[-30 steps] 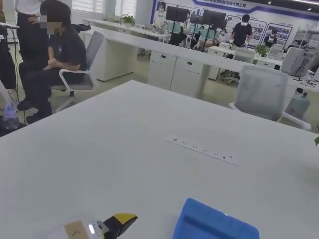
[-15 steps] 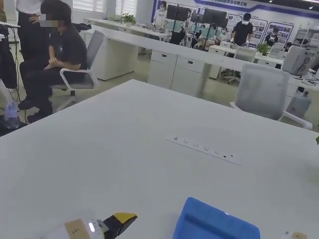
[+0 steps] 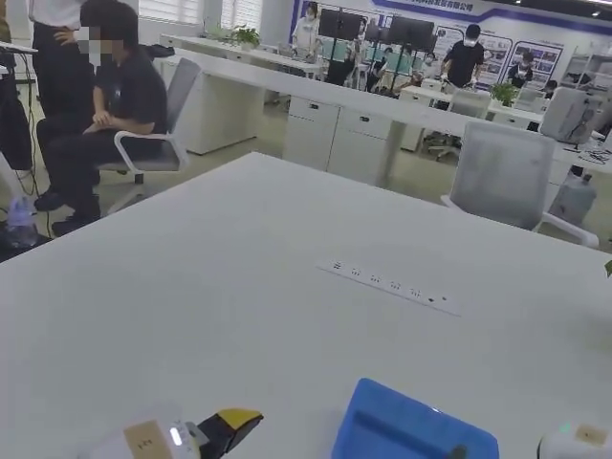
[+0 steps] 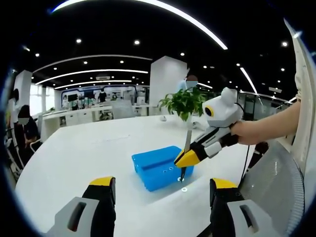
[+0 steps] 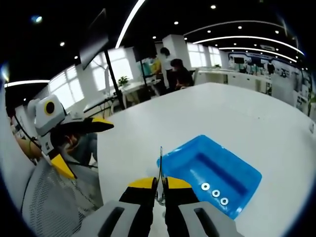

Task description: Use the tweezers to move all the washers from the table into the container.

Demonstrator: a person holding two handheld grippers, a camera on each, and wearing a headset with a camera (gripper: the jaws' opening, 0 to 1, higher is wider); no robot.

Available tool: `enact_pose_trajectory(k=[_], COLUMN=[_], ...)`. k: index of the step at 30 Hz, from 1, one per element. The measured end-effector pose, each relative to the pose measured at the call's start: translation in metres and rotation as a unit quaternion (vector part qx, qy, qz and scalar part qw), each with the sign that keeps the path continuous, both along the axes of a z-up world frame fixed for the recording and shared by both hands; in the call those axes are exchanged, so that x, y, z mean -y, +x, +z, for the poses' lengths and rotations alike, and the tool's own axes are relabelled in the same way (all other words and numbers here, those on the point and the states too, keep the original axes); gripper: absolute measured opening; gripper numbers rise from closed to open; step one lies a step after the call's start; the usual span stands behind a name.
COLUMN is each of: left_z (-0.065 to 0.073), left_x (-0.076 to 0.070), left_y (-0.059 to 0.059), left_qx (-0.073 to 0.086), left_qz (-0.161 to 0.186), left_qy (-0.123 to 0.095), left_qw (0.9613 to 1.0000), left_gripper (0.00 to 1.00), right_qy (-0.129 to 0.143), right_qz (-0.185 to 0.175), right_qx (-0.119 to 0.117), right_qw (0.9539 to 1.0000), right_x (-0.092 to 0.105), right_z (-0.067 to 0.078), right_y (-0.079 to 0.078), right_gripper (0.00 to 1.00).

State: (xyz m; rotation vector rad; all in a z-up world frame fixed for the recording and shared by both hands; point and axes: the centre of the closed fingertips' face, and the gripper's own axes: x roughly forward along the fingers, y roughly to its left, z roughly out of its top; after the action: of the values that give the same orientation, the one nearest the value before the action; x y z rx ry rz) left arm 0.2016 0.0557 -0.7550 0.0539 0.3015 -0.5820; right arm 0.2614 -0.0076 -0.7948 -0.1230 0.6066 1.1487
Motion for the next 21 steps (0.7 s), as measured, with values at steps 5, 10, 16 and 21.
enact_pose_trajectory(k=[5,10,16,21], left_z=[0.0,0.0,0.0,-0.001], left_x=[0.0,-0.001,-0.001,0.0], left_y=[0.0,0.0,0.001,0.001], left_qx=[0.0,0.0,-0.001,-0.001], left_qz=[0.001,0.002,0.002,0.0], left_qy=[0.0,0.0,0.001,0.003], left_qw=[1.0,1.0,1.0,1.0], left_gripper=[0.79,0.79,0.79,0.79], right_qy=[0.005,0.014,0.026,0.027], right_qz=[-0.001,-0.006,-0.021,-0.026], right_qx=[0.008,0.016,0.021,0.023], right_qw=[1.0,0.9998,0.9992,0.999], right_x=[-0.001,-0.002,0.001,0.002], right_z=[0.008,0.019,0.026,0.027], right_y=[0.006,0.013,0.022,0.026], right_gripper=[0.03,0.03,0.03,0.03])
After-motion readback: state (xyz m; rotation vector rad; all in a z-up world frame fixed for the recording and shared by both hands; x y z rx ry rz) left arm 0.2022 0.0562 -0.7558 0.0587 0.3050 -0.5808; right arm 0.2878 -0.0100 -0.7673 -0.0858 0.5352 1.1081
